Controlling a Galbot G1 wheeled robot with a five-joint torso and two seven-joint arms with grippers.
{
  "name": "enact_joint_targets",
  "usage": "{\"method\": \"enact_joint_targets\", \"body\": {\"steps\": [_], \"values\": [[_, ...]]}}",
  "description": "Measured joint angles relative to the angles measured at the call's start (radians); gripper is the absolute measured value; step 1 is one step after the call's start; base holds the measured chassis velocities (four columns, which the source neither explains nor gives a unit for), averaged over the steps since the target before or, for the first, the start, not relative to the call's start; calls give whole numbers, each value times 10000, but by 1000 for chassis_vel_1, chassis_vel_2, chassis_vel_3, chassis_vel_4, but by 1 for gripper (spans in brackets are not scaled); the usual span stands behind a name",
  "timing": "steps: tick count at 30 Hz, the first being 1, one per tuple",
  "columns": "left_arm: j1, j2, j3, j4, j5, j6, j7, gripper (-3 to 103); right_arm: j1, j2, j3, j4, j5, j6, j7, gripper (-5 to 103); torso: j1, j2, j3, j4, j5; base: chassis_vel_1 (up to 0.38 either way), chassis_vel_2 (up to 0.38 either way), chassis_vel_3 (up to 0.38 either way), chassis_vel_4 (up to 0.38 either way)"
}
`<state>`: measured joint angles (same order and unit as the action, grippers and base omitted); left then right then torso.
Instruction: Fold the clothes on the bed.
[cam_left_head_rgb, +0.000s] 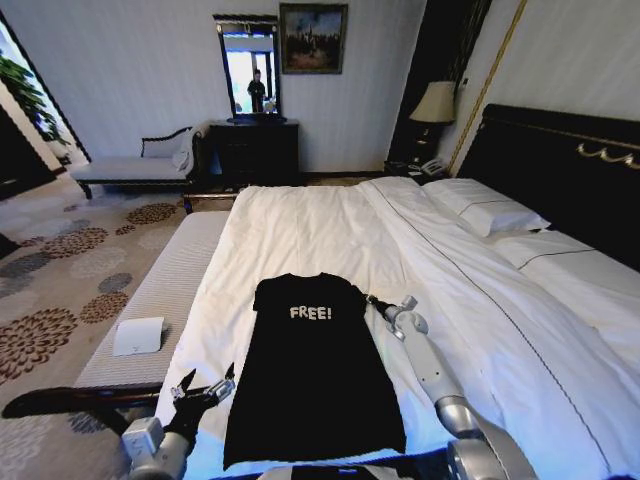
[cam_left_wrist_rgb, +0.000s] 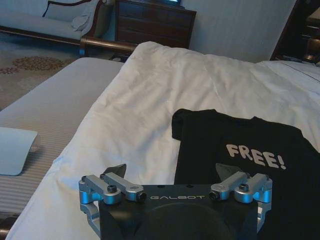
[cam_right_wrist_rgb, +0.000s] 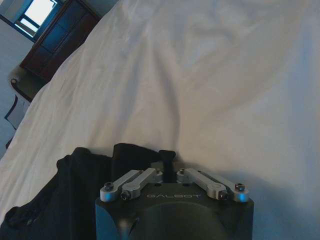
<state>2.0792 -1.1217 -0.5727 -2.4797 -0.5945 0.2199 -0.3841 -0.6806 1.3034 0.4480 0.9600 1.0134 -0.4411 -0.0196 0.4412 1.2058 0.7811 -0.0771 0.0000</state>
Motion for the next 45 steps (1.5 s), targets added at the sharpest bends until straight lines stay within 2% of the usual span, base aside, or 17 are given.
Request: {"method": "enact_joint_targets", "body": {"steps": [1,3,14,24,35,45], "values": [[7,-12,-26,40,17,-1,4,100,-34,15,21,66,88,-44,22,4,0,0,0,1,0,0,0,0,0],[14,-26,-84,66,19,-8,9,100,-112,20,35,218,148,-74,55,1,0,0,0,1,0,0,0,0,0],[-33,-43,-89,79,-58,-22,14,100,-442,-53,206,790,162,18,243,0,0,0,0,2,1,0,0,0,0],[-198,-101,-5,86,-134,-79,13,100,-1613,-362,715,2497,-173,373,548,0,0,0,0,0,0,0,0,0,0],[-197,-129,-36,52,-112,-128,18,100,-2477,-335,1158,3560,-771,718,778,0,0,0,0,1,0,0,0,0,0],[-267,-130,-6,111,-100,-147,31,100,-2467,-178,1004,3369,-1021,1056,750,0,0,0,0,1,-1,0,0,0,0]]}}
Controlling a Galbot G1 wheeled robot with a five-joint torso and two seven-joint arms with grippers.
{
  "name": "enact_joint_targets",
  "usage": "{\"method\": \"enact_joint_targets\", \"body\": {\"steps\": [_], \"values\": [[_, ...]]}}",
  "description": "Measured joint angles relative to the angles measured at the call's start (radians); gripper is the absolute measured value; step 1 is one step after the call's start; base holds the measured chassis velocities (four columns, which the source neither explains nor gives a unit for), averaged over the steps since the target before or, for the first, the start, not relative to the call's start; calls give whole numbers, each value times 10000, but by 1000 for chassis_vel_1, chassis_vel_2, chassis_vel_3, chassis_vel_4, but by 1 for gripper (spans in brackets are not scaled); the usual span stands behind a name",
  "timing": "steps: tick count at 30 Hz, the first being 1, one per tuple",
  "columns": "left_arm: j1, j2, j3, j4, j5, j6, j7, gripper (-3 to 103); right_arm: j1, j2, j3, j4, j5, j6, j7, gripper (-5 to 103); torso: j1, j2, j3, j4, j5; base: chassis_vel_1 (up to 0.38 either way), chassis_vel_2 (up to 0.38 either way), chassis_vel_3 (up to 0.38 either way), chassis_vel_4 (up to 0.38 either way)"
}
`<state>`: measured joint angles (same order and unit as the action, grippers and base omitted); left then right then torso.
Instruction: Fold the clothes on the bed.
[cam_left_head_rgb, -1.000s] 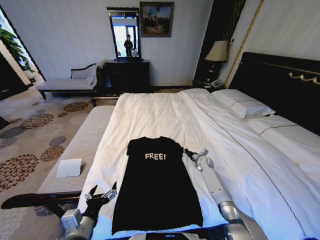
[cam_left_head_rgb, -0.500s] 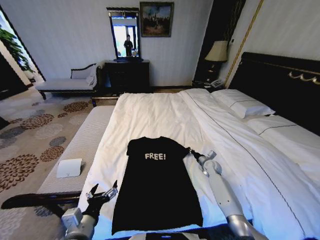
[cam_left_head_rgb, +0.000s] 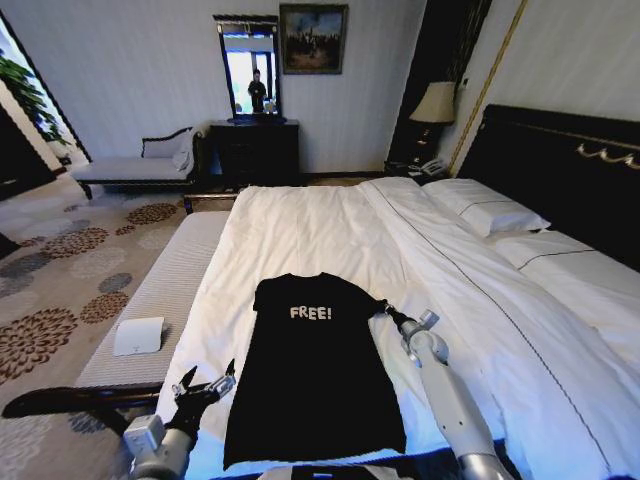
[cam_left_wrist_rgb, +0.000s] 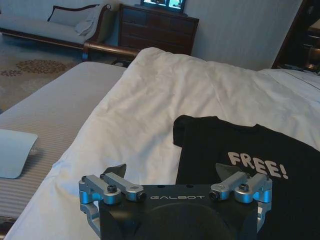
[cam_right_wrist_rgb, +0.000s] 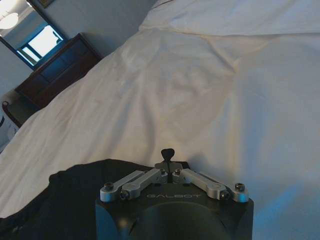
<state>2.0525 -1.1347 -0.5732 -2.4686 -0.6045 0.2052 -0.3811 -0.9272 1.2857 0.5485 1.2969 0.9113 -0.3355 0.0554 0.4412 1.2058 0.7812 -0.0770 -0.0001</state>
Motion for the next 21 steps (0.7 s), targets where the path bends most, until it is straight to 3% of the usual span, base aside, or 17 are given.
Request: {"method": "enact_joint_targets", "body": {"steps": [8,21], "values": [[-20,-34,12,31,22,-24,23,100,328,-180,-537,-269,-322,407,-293,0,0,0,0,0,1,0,0,0,0],[49,-97,-90,20,36,-112,90,100,445,-401,-1813,1163,-1069,804,-763,0,0,0,0,0,0,0,0,0,0]]}}
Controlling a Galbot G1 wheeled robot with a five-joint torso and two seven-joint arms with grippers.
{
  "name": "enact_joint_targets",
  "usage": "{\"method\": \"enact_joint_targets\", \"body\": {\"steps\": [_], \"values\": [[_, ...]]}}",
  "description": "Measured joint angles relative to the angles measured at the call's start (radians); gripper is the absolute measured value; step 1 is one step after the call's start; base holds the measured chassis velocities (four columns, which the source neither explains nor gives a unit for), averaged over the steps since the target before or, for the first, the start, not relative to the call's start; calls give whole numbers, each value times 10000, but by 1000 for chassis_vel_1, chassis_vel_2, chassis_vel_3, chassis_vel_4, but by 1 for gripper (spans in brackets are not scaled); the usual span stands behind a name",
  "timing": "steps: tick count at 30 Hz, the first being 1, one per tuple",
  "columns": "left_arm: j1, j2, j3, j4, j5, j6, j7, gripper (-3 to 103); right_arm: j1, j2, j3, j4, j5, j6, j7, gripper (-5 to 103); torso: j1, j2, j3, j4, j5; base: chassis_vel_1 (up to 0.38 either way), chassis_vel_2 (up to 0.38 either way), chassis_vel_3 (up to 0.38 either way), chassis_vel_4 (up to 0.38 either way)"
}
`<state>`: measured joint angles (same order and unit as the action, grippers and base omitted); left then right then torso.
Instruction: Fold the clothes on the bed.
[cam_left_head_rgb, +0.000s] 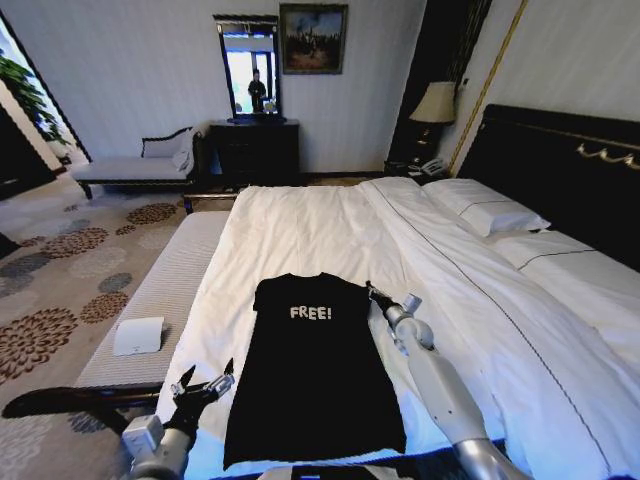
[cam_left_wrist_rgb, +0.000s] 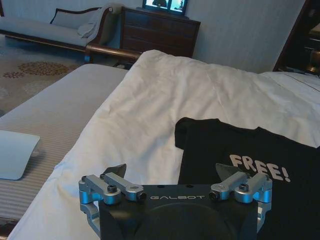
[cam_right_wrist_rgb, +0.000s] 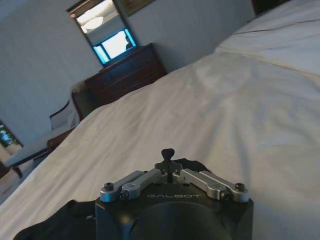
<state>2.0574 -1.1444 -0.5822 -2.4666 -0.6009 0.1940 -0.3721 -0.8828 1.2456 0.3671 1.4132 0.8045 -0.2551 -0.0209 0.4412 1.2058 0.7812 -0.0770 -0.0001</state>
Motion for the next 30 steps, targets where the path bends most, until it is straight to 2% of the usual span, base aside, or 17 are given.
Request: {"method": "enact_joint_targets", "body": {"steps": [11,18,25,26,27,29,30], "values": [[5,-2,-28,-12,8,-26,19,100,18,-171,-751,-6,-418,135,-90,0,0,0,0,-3,1,0,0,0,0],[194,-44,-277,-53,9,-94,89,100,681,345,-1651,-1074,-1375,525,-224,0,0,0,0,1,1,0,0,0,0],[208,-85,-468,-64,-55,-146,116,100,979,654,-1755,-1940,-1922,762,-223,0,0,0,0,-1,0,0,0,0,0],[183,-101,-507,-64,-98,-146,116,100,980,675,-1796,-2027,-2018,780,-227,-3,0,0,0,-1,0,0,0,0,0],[169,-103,-527,-66,-125,-146,115,100,978,691,-1825,-2084,-2096,793,-238,2,1,0,0,-1,0,0,0,0,0],[168,-98,-536,-70,-138,-146,115,100,959,697,-1842,-2118,-2149,811,-252,2,0,0,0,0,0,0,0,0,0],[168,-91,-541,-72,-143,-146,114,100,930,697,-1863,-2120,-2172,824,-273,8,0,0,0,-1,0,0,0,0,0]]}}
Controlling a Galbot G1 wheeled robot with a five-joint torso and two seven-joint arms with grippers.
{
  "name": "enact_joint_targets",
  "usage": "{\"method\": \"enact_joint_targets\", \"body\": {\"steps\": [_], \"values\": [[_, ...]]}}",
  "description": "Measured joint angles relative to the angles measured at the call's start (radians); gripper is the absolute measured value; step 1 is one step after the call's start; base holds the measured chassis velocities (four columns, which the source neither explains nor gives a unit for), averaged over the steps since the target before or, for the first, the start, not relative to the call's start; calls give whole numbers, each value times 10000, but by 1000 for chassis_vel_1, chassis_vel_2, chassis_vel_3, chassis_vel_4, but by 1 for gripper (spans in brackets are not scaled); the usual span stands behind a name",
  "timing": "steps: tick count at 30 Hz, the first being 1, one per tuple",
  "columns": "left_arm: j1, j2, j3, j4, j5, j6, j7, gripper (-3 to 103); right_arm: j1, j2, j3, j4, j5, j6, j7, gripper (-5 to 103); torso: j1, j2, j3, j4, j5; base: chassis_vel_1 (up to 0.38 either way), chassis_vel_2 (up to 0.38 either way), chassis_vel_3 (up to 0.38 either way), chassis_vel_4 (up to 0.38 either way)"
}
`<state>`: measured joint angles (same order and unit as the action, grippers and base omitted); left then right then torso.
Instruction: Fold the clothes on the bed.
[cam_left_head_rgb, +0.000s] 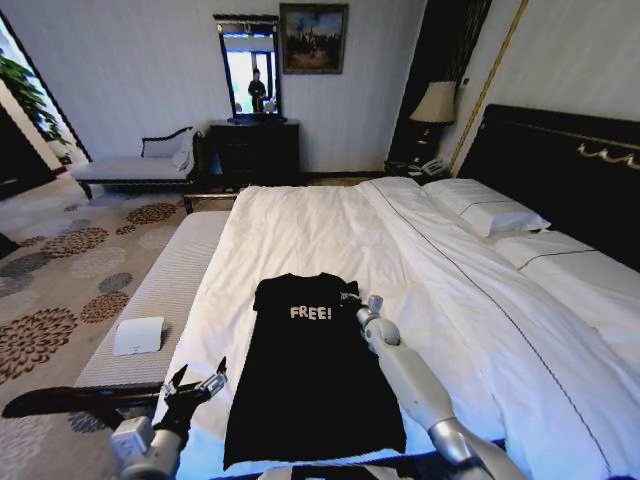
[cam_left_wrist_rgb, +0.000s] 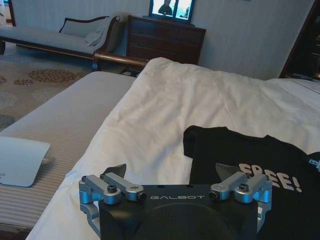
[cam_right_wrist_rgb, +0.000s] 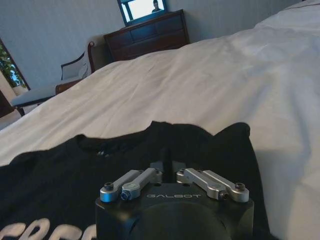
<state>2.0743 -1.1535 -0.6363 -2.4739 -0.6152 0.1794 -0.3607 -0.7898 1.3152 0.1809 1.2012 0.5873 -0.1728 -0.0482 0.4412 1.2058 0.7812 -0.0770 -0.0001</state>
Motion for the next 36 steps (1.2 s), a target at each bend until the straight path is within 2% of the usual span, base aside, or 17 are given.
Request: {"method": "enact_joint_targets", "body": {"steps": [3,4,6,7,9,11,15,16,17,18,19,20,21,24,27,36], "values": [[0,1,-2,-5,-2,0,-1,100,-232,-142,-181,434,-2,4,-133,24,0,0,0,0,0,0,0,0,0],[0,1,-2,-5,-2,0,-1,100,-232,-142,-181,434,-2,4,-133,24,0,0,0,0,0,0,0,0,0],[-2,-16,39,-10,4,1,-3,100,-543,-361,-349,1084,5,38,-329,34,0,0,0,1,2,0,0,0,0],[-3,-21,55,-11,12,3,-3,100,-686,-452,-339,1391,-5,96,-455,34,0,0,0,-1,2,0,0,0,0],[-6,-24,59,-23,14,4,-4,100,-947,-594,-49,1963,117,203,-570,45,0,0,-1,1,2,0,0,0,0],[-6,-24,54,-28,8,4,-4,100,-1001,-630,50,2080,184,213,-574,45,0,0,0,2,3,0,0,0,0],[-18,-3,11,-11,-105,5,-6,100,-1793,-1358,1640,2922,1146,208,-447,67,0,0,-1,0,1,0,0,0,0],[-18,-3,11,-11,-105,5,-6,100,-1793,-1358,1640,2922,1146,208,-447,67,0,0,-1,0,1,0,0,0,0],[-43,-3,68,13,-109,4,-5,100,-2037,-1544,1995,2953,1435,171,-437,73,0,0,-1,-1,0,0,0,0,0],[-97,-10,180,59,-110,4,-3,100,-2359,-1729,2374,2955,1901,75,-430,78,0,0,-1,-2,2,0,0,0,0],[-146,-18,268,97,-99,3,-2,100,-2641,-1839,2641,2954,2339,-50,-429,78,0,0,-1,-4,3,0,0,0,0],[-204,-29,373,145,-80,4,-2,100,-2912,-1886,2888,2954,2805,-194,-418,83,0,0,-1,-4,5,0,0,0,0],[-204,-29,373,145,-80,4,-2,100,-2912,-1886,2888,2954,2805,-194,-418,83,0,0,-1,-4,5,0,0,0,0],[-333,-27,616,264,-10,3,-2,100,-3532,-1705,3414,2953,4133,-807,-296,97,0,1,-1,-4,1,0,0,0,0],[-400,38,674,290,-10,6,-6,100,-3745,-1360,3547,2958,4852,-1239,-243,100,0,1,-2,-1,1,0,0,0,0],[-339,16,541,280,-48,19,-21,100,-3489,-754,3129,3133,5633,-1817,-76,100,0,0,-1,1,0,0,0,0,0]]}}
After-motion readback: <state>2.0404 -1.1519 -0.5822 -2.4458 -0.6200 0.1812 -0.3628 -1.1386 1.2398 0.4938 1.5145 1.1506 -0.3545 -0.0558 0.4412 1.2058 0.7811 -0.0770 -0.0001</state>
